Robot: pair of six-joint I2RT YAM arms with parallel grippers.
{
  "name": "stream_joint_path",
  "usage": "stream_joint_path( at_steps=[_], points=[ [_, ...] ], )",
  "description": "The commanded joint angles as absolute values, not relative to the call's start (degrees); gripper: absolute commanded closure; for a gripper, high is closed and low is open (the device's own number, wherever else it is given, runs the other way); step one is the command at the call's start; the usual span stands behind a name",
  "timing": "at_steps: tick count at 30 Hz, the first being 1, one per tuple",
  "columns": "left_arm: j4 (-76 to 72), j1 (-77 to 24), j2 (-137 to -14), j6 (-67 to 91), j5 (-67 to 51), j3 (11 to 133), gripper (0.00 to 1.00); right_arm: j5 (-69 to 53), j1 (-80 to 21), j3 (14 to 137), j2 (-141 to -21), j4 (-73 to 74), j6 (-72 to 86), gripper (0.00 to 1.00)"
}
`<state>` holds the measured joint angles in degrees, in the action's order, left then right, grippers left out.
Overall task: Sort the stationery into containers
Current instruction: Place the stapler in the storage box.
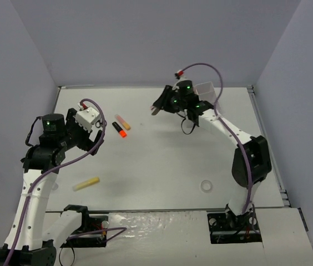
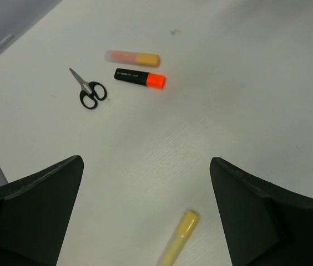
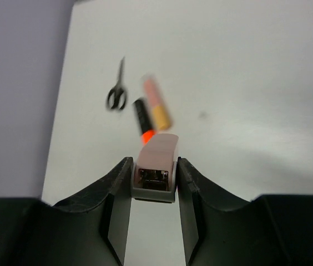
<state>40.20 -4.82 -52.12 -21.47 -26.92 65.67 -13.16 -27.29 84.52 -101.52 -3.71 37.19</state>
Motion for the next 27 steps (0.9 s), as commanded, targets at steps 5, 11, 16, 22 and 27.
stream_joint_path(
  at_steps=[5,11,16,22,27],
  points=[
    [44.57,-4.88,-51.6,-12.1,-17.01,66.57,0.03,12.48,-15.36,84.41,-92.15,-3.04,35.47,1.0],
    [45.29,-4.83,-52.35,-11.67,-13.24,63.44,0.03,9.39,-11.64,91.6,-101.33,-3.96,42.02,1.0],
    [43.86,-4.88,-51.79,-11.38,-10.8,61.28,0.03,9.38,-11.78,89.62,-103.15,-5.6,48.54,1.0],
    [41.35,-4.57,-50.39,-10.03,-10.48,59.97,0.03,11.96,-13.68,84.96,-104.5,-11.01,53.7,1.0],
    [42.34,-4.57,-49.59,-12.74,-8.79,59.29,0.03,11.22,-13.84,85.5,-107.28,-11.07,55.07,1.0]
  ],
)
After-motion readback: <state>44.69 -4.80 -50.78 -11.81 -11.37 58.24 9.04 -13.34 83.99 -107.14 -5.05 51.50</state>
